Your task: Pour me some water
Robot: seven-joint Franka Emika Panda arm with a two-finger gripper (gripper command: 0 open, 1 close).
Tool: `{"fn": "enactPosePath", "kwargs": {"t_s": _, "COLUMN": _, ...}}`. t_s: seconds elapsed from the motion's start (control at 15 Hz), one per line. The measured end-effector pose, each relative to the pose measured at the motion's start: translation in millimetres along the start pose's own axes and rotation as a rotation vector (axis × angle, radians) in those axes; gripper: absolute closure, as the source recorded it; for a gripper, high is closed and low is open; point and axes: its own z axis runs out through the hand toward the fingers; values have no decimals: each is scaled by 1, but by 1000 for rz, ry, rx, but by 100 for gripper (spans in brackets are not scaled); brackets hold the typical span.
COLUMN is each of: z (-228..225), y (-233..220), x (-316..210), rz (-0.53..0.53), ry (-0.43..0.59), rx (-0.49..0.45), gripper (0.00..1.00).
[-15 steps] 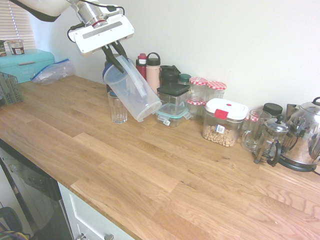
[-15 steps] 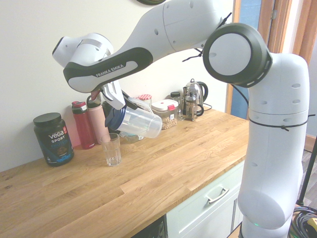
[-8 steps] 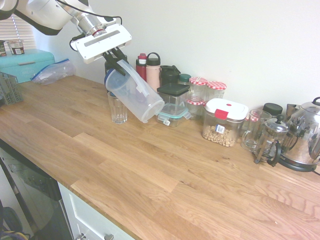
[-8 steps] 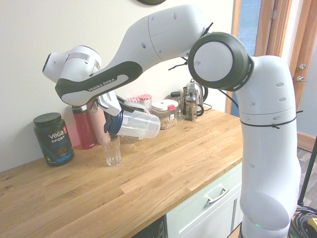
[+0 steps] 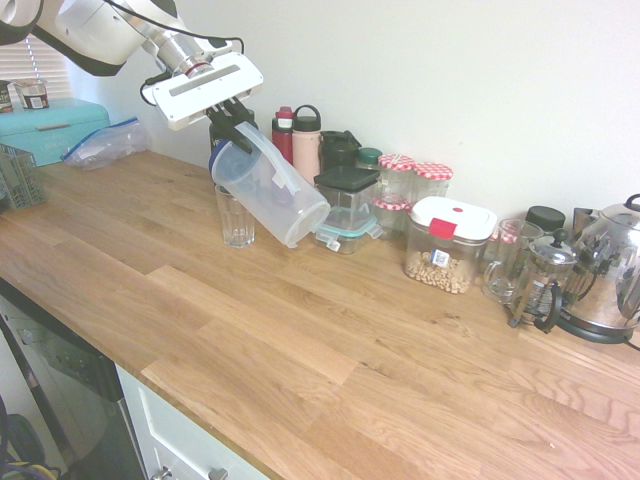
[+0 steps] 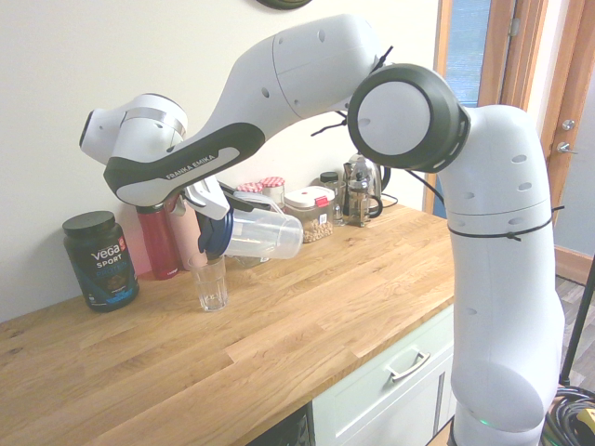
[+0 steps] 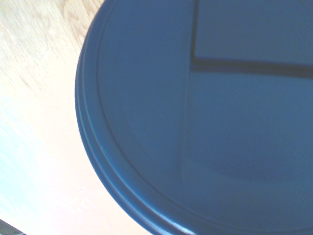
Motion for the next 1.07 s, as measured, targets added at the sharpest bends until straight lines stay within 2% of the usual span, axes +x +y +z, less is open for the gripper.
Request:
{"fn": "enactPosePath", "kwargs": {"t_s": 0.13, "z": -6, "y": 23, "x": -12, "rz": 46, "ry": 35, "rx": 49, "gripper": 100}}
{"fn": "enactPosePath", "kwargs": {"t_s": 0.4, "z": -11, "y": 92, "x": -59, "rz": 193, "ry": 111, "rx": 247, "gripper": 100}}
{"fn": "enactPosePath", "kwargs": {"t_s": 0.73, "z": 42, "y": 172, "x": -118, "rz": 396, "ry": 47, "rx": 523, "gripper": 100}}
{"fn": "enactPosePath", "kwargs": {"t_s": 1.07, "z": 88, "y": 180, "x": -184, "rz": 653, "ry": -20, "rx": 693, "gripper": 100}}
